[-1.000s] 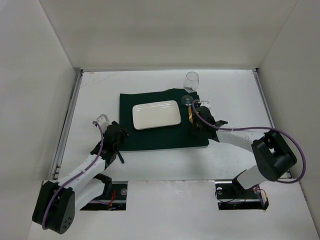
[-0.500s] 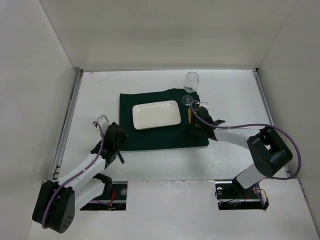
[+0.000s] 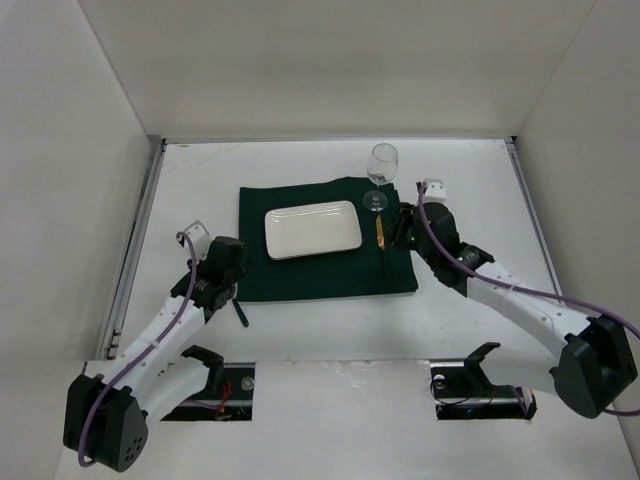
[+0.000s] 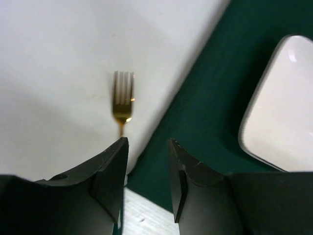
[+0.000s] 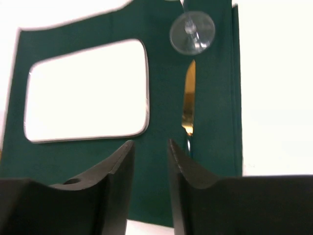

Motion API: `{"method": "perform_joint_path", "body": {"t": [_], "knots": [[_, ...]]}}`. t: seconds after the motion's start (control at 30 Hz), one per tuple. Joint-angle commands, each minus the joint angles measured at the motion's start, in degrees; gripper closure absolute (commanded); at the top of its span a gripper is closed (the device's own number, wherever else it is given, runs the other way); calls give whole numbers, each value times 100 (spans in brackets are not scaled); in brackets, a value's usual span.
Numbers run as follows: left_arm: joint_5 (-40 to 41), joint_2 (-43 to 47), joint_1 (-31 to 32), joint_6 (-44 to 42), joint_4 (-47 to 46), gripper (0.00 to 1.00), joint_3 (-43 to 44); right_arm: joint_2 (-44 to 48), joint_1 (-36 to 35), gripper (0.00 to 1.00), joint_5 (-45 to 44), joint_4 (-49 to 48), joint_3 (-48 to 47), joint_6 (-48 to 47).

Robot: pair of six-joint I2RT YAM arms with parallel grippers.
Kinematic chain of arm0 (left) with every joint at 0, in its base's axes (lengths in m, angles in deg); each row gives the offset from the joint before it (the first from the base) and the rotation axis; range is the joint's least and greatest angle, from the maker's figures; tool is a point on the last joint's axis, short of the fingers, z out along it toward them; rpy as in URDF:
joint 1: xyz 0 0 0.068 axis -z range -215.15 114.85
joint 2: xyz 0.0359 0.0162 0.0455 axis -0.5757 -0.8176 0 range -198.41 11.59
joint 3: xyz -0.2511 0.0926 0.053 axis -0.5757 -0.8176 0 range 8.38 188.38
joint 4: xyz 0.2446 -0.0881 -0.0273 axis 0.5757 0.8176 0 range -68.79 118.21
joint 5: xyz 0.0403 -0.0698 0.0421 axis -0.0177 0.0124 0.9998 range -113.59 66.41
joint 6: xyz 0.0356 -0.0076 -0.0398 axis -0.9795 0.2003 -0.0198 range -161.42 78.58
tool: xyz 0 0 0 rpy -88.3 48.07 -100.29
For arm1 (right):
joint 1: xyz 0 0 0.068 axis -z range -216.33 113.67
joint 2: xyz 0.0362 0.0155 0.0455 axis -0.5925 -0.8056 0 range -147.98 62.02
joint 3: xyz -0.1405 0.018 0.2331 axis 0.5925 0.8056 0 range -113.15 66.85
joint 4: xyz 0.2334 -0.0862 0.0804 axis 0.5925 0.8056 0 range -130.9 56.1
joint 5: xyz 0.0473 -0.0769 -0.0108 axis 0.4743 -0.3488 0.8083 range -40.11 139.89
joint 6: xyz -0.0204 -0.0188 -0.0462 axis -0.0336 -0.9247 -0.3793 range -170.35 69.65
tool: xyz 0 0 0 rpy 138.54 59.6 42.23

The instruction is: Set the dinner table for one person

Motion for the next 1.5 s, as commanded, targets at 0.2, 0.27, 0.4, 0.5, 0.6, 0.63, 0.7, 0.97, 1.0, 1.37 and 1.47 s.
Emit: {"method": "perform_joint_path", "body": {"t": [0.2, 0.27, 0.4, 0.5, 0.6, 0.63, 0.7, 0.97, 1.0, 1.37, 1.47], "knots": [[-310, -237, 247, 751, 1859, 67, 167, 345, -372, 60, -420, -999, 594, 125], [-380, -289, 353, 963, 1903, 68, 88, 389, -425, 59, -402, -1289, 805, 213], [-390, -351, 722, 1253, 2070, 69, 70, 144, -451, 59, -245, -1510, 929, 301], [-424, -377, 898, 1604, 2167, 71, -35, -50, -583, 59, -226, -1545, 876, 275], [-486, -474, 1073, 1745, 2281, 74, -106, -164, -627, 58, -227, -1502, 815, 249], [-460, -483, 1109, 1798, 2281, 74, -167, -164, -671, 58, -235, -1493, 814, 240], [-486, -509, 1101, 1903, 2194, 74, -281, -147, -706, 58, -262, -1536, 832, 214], [-600, -703, 1109, 1825, 1684, 74, -405, -181, -706, 58, -270, -1572, 850, 240], [-609, -703, 1118, 1799, 1684, 74, -405, -199, -706, 58, -262, -1554, 841, 240], [-504, -702, 1179, 1833, 1719, 76, -405, 178, -645, 58, -279, -1563, 972, 266], [-477, -694, 1293, 1842, 1684, 77, -413, 319, -601, 58, -279, -1519, 999, 275]]}}
